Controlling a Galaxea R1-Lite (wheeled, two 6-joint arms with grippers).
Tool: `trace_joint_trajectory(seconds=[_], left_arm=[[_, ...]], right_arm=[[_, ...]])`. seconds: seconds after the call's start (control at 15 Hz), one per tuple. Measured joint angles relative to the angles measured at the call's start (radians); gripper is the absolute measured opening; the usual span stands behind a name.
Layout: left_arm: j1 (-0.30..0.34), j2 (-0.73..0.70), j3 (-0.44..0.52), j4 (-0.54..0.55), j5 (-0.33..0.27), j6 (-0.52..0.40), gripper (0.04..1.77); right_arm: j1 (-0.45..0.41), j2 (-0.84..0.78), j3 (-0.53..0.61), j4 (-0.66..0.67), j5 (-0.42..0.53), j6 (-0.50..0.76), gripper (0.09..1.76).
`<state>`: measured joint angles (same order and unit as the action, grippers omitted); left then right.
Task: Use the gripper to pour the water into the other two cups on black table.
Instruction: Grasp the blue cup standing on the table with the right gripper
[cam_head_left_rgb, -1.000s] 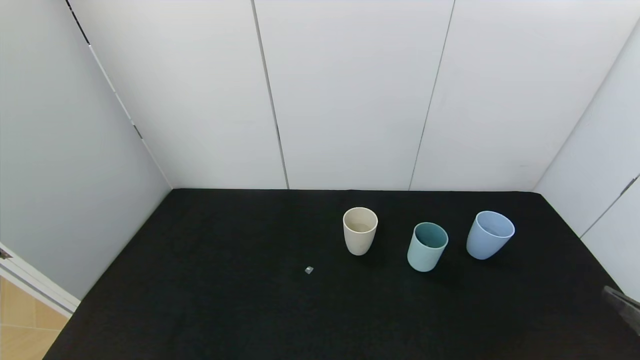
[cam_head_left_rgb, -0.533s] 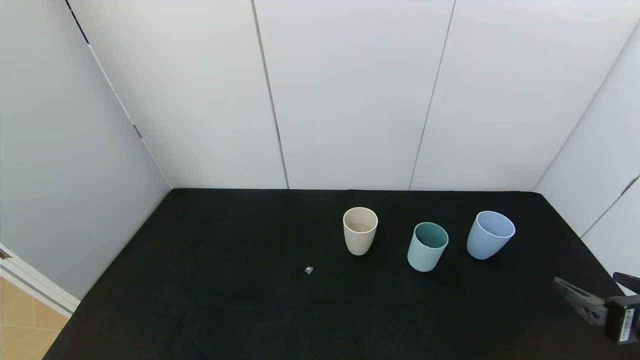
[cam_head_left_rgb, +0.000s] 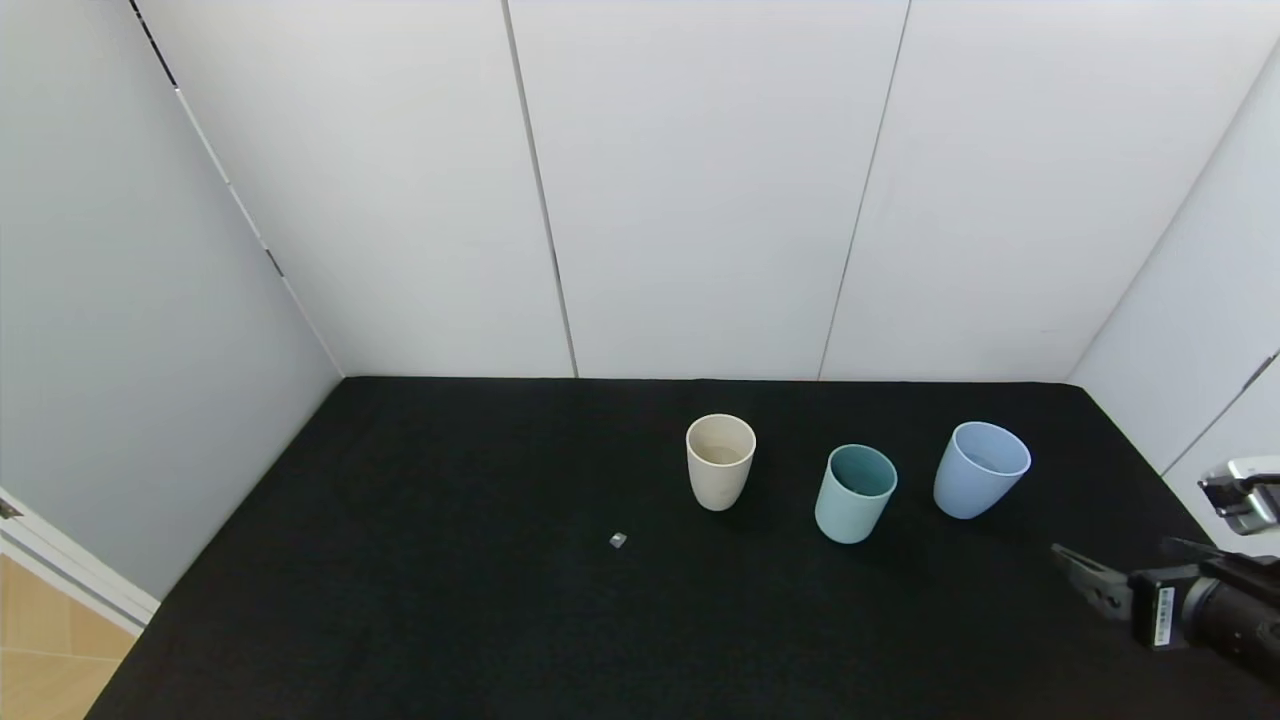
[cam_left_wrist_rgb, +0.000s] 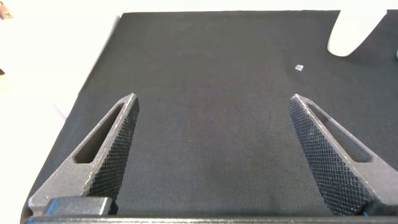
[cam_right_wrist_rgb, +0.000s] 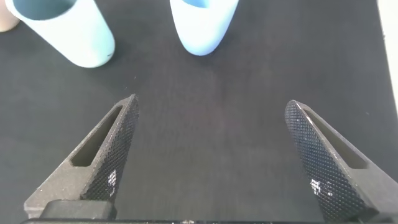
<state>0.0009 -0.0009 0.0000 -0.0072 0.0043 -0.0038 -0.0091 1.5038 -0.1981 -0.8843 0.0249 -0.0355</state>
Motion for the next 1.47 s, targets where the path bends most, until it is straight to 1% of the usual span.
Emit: trace_joint_trajectory(seconds=[0.27,0.6,0.93,1.13,1.47], left_arm=[[0.0,0.0,0.0,0.0,0.0,0.0,1.72],[0.0,0.0,0.0,0.0,0.0,0.0,1.72],[-0.001,0.0,0.0,0.0,0.0,0.0,1.72],[0.0,0.0,0.0,0.0,0.0,0.0,1.72],[0.0,0.0,0.0,0.0,0.0,0.0,1.72]], right_arm=[[0.019,0.155,-0.001,-0.158,0.006,-0.004,1.71],[0.06,0.327,-0.039,-0.296,0.004,0.001,1.71],[0.074,0.46,-0.138,-0.309,0.0,0.003,1.71],[0.063,0.51,-0.193,-0.309,-0.019,0.004,1.71],[0.05,0.576,-0.283,-0.307,-0.021,0.004,1.71]])
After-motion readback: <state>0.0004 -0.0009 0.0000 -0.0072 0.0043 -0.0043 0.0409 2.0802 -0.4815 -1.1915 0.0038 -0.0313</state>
